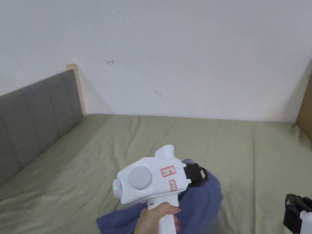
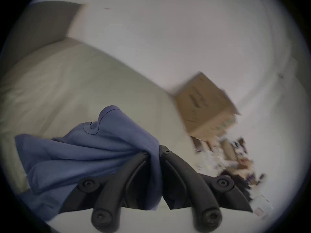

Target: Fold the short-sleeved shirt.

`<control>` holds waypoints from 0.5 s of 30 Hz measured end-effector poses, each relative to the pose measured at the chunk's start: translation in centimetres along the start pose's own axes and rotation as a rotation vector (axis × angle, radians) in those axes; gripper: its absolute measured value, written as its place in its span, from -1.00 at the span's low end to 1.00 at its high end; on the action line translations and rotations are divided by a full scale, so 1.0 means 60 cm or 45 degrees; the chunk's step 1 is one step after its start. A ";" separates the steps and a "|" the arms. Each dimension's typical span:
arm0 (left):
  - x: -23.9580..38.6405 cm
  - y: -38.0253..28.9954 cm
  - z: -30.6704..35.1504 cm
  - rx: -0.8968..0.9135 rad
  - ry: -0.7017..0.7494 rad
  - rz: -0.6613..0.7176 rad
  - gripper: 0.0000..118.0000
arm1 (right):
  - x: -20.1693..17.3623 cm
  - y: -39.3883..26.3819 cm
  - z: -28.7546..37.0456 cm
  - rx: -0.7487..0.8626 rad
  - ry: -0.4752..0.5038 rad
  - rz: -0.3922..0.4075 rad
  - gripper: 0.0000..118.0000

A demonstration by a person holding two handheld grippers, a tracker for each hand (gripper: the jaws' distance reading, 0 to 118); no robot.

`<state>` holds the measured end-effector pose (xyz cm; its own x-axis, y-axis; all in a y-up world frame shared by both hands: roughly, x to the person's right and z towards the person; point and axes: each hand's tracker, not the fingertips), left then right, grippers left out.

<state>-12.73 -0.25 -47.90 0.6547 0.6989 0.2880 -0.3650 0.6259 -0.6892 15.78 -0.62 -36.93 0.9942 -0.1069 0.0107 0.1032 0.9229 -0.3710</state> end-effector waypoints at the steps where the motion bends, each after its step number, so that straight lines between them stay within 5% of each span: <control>1: 0.033 -0.010 -0.023 -0.045 -0.101 -0.030 -0.88 | 0.020 0.002 0.007 0.013 -0.040 -0.019 -0.99; 9: 0.131 -0.186 -0.253 -0.462 -0.122 -0.208 -0.88 | 0.154 -0.024 0.042 -0.021 -0.267 -0.125 -0.99; 13: 0.090 -0.311 -0.362 -0.677 0.156 -0.323 -0.78 | 0.192 -0.056 0.039 -0.114 -0.344 -0.169 -0.99; 14: 0.072 -0.333 -0.369 -0.781 0.194 -0.372 -0.49 | 0.199 -0.063 0.038 -0.118 -0.337 -0.170 -0.99; 15: 0.065 -0.356 -0.386 -0.840 0.227 -0.353 0.27 | 0.204 -0.069 0.038 -0.134 -0.341 -0.174 -0.99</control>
<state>12.93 -18.88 -47.44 0.7830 0.4435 0.4361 0.2669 0.3936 -0.8797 27.60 -4.89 -33.18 0.9453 -0.1132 0.3058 0.2466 0.8619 -0.4431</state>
